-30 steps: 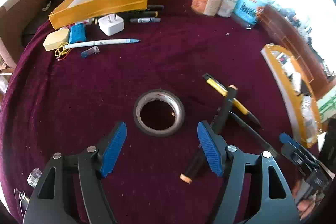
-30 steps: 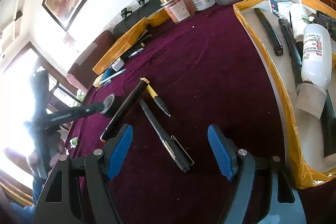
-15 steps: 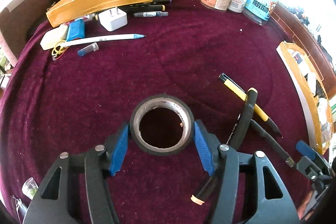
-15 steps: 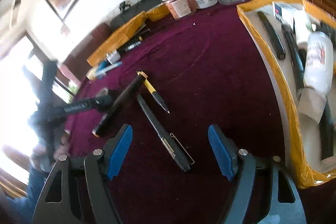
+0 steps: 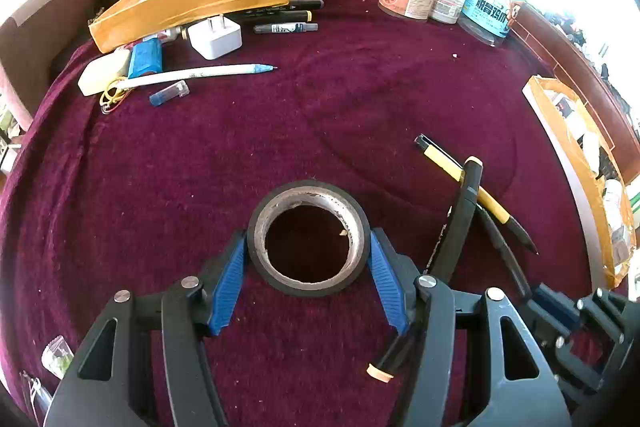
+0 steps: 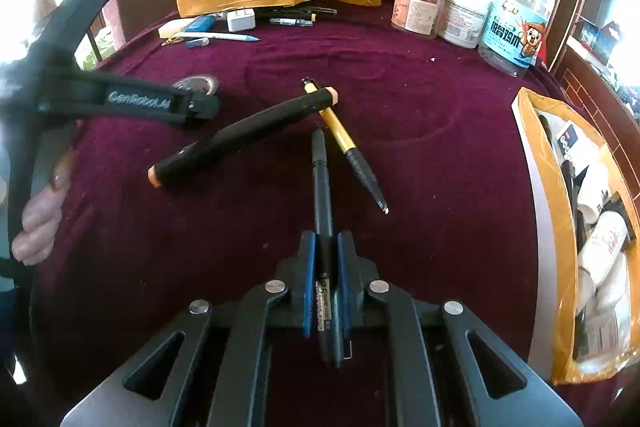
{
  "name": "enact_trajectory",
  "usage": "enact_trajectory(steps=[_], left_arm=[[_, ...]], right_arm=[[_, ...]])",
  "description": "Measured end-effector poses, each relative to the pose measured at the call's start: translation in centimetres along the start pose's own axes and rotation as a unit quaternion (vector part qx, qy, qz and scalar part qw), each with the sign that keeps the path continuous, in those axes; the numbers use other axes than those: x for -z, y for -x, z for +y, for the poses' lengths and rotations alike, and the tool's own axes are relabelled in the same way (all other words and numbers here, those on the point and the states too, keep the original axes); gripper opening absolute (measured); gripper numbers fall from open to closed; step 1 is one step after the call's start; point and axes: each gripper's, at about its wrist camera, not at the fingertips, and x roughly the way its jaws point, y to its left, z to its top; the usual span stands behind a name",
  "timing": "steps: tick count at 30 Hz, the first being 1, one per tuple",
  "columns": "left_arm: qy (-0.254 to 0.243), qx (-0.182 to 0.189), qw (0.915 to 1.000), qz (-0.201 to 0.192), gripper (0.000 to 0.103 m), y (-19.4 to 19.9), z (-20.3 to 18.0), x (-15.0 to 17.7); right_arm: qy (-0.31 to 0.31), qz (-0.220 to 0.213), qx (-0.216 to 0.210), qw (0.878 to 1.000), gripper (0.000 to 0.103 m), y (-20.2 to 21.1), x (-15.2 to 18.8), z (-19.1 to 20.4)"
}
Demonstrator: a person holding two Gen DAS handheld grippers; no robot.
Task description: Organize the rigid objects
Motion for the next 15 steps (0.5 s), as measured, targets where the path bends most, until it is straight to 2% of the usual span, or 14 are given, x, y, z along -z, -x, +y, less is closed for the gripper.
enact_trajectory(steps=[5,11,15], left_arm=[[0.009,0.01,0.9999,-0.008,0.058,0.7,0.4,0.0],[-0.003,0.011,0.9983,-0.057,0.058,2.9,-0.3,0.3],[-0.018,-0.001,0.9952,-0.096,0.058,4.4,-0.9,0.4]], right_arm=[[-0.057,-0.01,-0.056,0.997,0.009,1.0,1.3,-0.8],[-0.054,-0.007,-0.051,0.997,0.009,1.2,1.7,-0.3],[-0.047,-0.005,-0.043,0.998,0.01,1.1,1.7,0.0]])
